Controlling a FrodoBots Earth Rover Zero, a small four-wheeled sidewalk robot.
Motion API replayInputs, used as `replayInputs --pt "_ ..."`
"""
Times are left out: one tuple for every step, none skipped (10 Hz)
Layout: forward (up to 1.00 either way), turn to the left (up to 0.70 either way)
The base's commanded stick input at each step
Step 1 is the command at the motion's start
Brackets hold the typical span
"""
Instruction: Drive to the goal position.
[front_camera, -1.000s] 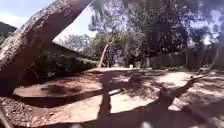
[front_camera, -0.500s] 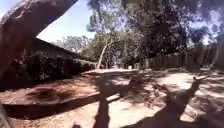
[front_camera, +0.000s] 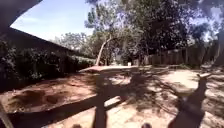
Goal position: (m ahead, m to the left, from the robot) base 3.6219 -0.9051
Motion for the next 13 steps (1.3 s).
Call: replayInputs --pt "0.70 0.00" --pt "0.70 0.00" --pt "0.70 0.00" --pt "0.70 0.00" --pt "0.70 0.00" --pt "0.70 0.00" --pt "0.70 0.00" --pt "0.70 0.00" --pt "0.70 0.00" --pt "0.70 0.00" --pt "0.70 0.00" --pt "0.70 0.00" --pt "0.70 0.00"
